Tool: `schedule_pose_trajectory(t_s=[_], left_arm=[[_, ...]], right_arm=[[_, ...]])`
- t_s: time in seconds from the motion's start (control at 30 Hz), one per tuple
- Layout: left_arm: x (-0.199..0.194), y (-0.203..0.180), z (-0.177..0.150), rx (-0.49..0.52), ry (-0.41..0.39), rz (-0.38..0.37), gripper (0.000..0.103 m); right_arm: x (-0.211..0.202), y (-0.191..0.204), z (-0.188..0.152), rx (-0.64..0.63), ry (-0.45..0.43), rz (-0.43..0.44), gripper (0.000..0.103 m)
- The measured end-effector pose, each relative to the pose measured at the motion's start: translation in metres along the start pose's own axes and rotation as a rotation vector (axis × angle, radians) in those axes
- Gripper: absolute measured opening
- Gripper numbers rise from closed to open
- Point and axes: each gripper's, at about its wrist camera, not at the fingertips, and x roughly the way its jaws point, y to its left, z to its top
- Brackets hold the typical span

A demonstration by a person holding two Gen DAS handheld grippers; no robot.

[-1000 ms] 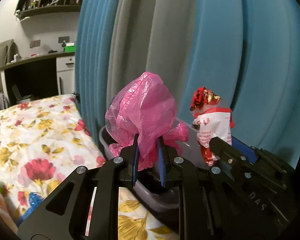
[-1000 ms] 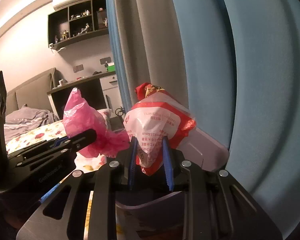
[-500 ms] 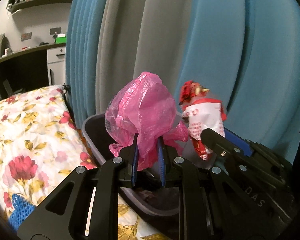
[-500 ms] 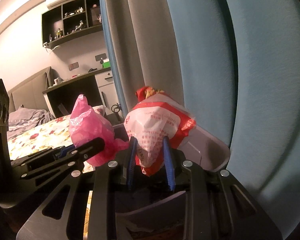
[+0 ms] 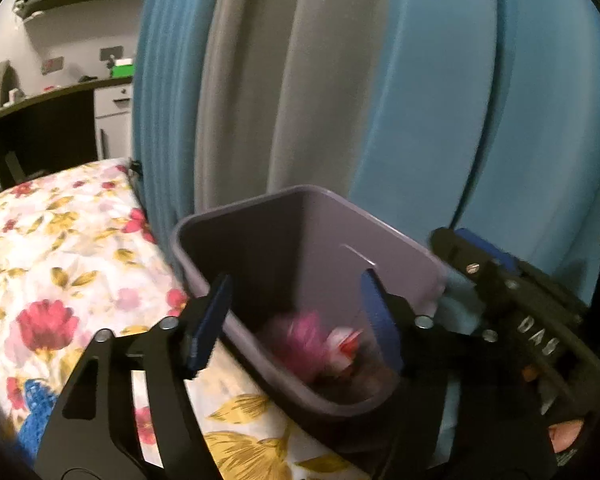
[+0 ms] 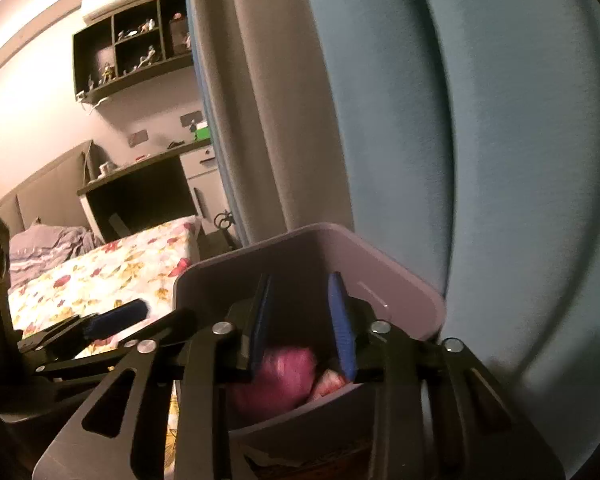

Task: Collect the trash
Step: 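Open both tools over the bin and return toward the cups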

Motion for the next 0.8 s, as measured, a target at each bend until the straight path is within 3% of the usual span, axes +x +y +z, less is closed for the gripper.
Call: schedule_pose_trajectory(t_s=[0.07, 0.13, 0.27, 0.4, 0.8], left_arm=[[-0.011, 0.002, -0.002, -0.002, -0.020, 0.031, 0.078], [-0.026, 0.004, -0.005, -0.011, -0.043, 0.064, 0.087], [-0.060, 0.012, -0.014, -0.040, -0.079, 0.137, 0.093], [-0.104, 0.020, -0.031, -0.074, -0.105, 0.206, 0.095], [-0.238, 0.072, -0.094, -0.172, -0.180, 0.399, 0.096]], right_arm=[[-0.010, -0.001, 0.000, -0.002, -0.015, -0.008, 0.038], [-0.020, 0.003, 0.000, -0.009, -0.031, -0.017, 0.047], [-0.046, 0.013, -0.006, -0.022, -0.068, -0.035, 0.070], [-0.070, 0.033, -0.015, -0.056, -0.087, -0.028, 0.084], [-0.121, 0.113, -0.050, -0.118, -0.080, 0.134, 0.086]])
